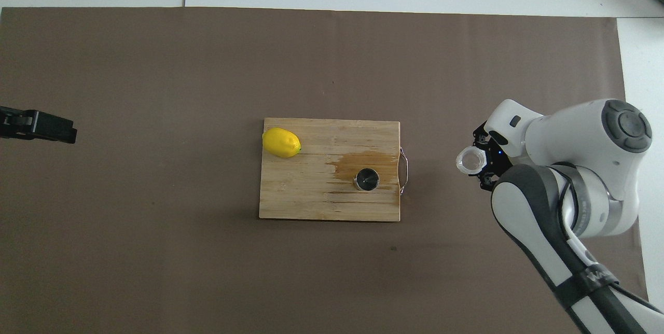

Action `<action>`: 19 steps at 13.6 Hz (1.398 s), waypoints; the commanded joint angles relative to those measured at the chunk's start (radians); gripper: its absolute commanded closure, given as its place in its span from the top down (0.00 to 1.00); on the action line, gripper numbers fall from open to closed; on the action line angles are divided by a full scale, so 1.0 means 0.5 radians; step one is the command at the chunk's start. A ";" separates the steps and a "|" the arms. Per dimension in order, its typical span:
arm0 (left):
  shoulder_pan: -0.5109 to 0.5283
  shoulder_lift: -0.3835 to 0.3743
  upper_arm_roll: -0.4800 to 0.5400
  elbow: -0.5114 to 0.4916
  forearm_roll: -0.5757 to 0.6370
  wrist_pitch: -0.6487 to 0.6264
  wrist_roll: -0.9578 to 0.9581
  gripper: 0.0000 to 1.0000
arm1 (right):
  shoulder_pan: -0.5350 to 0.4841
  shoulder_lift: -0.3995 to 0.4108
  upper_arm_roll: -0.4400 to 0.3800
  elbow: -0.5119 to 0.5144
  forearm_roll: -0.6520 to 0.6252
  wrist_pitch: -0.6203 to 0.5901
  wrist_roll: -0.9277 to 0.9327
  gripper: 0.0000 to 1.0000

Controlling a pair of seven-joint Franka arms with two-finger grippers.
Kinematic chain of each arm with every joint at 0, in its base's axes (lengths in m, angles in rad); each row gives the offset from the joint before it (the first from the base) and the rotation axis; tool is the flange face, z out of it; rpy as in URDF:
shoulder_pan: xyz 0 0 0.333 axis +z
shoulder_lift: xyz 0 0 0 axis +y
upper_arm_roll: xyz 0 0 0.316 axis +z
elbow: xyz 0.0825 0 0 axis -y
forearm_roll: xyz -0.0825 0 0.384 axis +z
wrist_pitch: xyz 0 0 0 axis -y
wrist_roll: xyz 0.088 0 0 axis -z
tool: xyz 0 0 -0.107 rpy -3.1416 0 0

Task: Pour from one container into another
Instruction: 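Carry the white cup back toward its starting spot with the right gripper, then lower the white cup onto the table and open the right gripper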

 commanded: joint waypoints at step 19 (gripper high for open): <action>0.020 -0.061 -0.009 -0.072 0.001 0.022 0.006 1.00 | -0.492 0.268 0.021 -0.230 0.452 0.471 -1.058 0.18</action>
